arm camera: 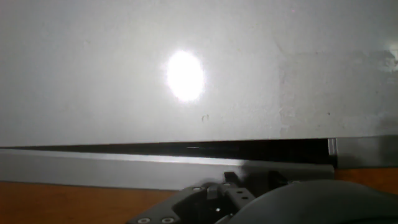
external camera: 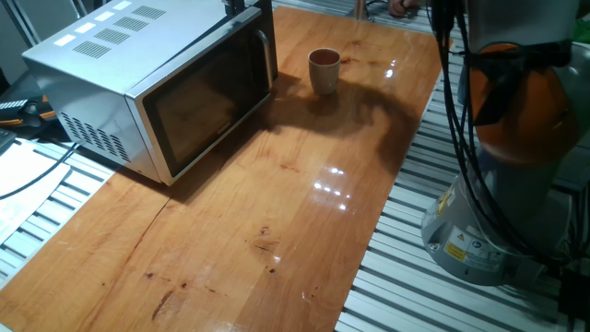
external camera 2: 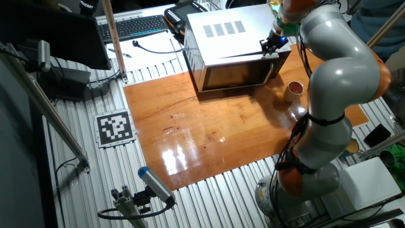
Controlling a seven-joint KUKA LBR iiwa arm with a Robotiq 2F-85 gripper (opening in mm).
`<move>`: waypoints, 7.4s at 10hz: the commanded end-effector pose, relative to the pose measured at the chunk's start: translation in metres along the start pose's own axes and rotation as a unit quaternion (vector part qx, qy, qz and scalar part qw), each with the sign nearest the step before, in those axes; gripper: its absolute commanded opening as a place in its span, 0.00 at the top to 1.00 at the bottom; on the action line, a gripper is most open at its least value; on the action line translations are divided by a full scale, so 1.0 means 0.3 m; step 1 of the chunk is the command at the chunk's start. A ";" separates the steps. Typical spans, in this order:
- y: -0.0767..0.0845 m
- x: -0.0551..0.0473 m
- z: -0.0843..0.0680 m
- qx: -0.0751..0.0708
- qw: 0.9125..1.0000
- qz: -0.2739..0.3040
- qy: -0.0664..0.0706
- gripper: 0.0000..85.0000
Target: Put the bowl into the microwave
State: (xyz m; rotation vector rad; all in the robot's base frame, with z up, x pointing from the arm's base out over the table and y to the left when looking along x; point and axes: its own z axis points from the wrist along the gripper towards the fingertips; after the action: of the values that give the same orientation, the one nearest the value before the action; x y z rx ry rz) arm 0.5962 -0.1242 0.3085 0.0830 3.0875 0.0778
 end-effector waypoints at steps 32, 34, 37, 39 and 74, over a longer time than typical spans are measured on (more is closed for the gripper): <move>-0.031 -0.002 0.027 -0.013 1.000 0.022 0.014 0.60; -0.030 -0.004 0.025 0.013 0.999 0.038 0.022 0.60; -0.010 -0.050 0.059 0.081 0.995 0.033 0.037 0.60; 0.021 -0.081 0.074 0.084 0.995 0.054 0.027 0.60; 0.091 -0.110 0.092 0.058 0.994 0.050 0.077 1.00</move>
State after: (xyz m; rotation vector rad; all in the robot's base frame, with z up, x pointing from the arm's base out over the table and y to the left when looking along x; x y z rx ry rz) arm 0.6314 -0.0971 0.2842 0.2462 3.2379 -0.0981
